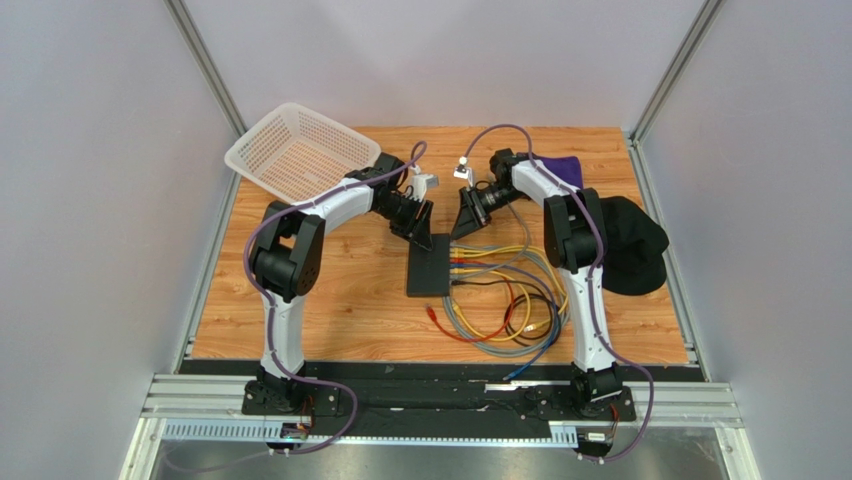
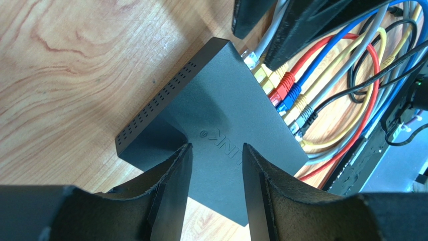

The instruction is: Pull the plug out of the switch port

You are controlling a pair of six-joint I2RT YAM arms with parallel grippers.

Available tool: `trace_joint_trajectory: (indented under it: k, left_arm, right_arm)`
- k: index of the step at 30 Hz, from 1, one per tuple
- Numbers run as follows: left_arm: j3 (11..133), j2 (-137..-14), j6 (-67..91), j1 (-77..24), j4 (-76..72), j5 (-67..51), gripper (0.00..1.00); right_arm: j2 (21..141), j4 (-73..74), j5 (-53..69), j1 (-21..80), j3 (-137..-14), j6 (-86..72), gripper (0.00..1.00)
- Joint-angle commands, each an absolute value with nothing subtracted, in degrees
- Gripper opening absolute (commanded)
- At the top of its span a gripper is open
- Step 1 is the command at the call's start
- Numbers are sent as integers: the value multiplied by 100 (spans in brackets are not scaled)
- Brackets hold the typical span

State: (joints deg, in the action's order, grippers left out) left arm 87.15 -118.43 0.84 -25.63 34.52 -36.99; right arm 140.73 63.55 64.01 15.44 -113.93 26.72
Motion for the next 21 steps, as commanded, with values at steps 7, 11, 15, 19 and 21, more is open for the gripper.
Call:
trace_joint_trajectory:
  k: [7,11,15,19,21]
  left_arm:
    - [8622,-12287,-149,-2689,3604,-3208,52]
    - [8622,-12278,-141,-2689,3586,-3243,52]
    - [8622,-12287,-132,-2689,3568,-3252,52]
    - [8648,-12287,-132,-2689,3568,-3261,52]
    - [8648,-12305,-123,-2689,3568,-3278,53]
  right_arm:
    - [14414,6346,6310,1608,-11452,2417,38]
    - [14397,6372,6328,1608,-11452,2435,36]
    - [14484,6433,6363,1608,-11487,2426,35]
    - [14686,6916,6556,1617,-11829,2793,39]
    - [14774,7267,6600,1635,-11979,2917,40]
